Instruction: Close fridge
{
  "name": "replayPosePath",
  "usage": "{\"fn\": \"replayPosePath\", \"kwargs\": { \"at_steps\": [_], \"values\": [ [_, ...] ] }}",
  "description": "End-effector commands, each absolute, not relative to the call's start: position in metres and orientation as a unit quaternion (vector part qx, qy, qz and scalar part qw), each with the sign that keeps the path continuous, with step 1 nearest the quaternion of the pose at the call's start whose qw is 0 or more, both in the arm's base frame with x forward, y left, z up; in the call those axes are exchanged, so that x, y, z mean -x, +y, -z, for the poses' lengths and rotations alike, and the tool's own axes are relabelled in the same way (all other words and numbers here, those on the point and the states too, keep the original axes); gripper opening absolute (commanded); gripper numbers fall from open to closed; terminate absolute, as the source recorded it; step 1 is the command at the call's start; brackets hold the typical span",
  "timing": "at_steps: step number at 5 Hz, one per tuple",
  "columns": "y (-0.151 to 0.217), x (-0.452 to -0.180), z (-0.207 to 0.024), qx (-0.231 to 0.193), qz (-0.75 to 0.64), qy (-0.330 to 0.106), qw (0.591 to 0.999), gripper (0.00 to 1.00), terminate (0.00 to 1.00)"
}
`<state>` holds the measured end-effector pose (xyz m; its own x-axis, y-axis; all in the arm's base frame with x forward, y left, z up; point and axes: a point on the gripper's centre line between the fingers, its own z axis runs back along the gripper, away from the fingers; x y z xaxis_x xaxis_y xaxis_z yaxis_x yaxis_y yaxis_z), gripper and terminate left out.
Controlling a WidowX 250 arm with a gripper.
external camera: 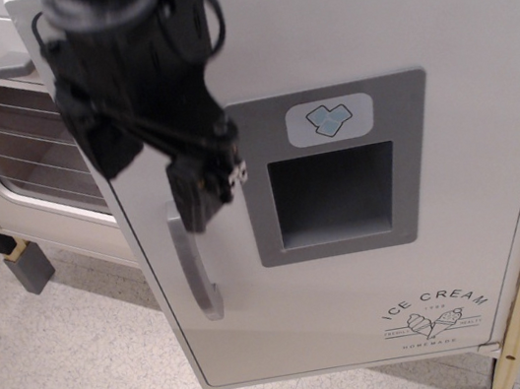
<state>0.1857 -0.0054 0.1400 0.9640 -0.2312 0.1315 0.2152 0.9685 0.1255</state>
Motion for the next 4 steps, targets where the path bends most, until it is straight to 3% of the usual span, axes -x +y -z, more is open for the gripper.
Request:
{"fn": "replayPosePath", "kwargs": {
  "at_steps": [1, 4],
  "values": [
    [0.02, -0.218, -0.117, -0.046, 0.049, -0.135, 0.989, 1.0, 0.0],
    [0.051, -0.271, -0.127, -0.039, -0.053, -0.229, 0.971, 1.0, 0.0]
  ]
}}
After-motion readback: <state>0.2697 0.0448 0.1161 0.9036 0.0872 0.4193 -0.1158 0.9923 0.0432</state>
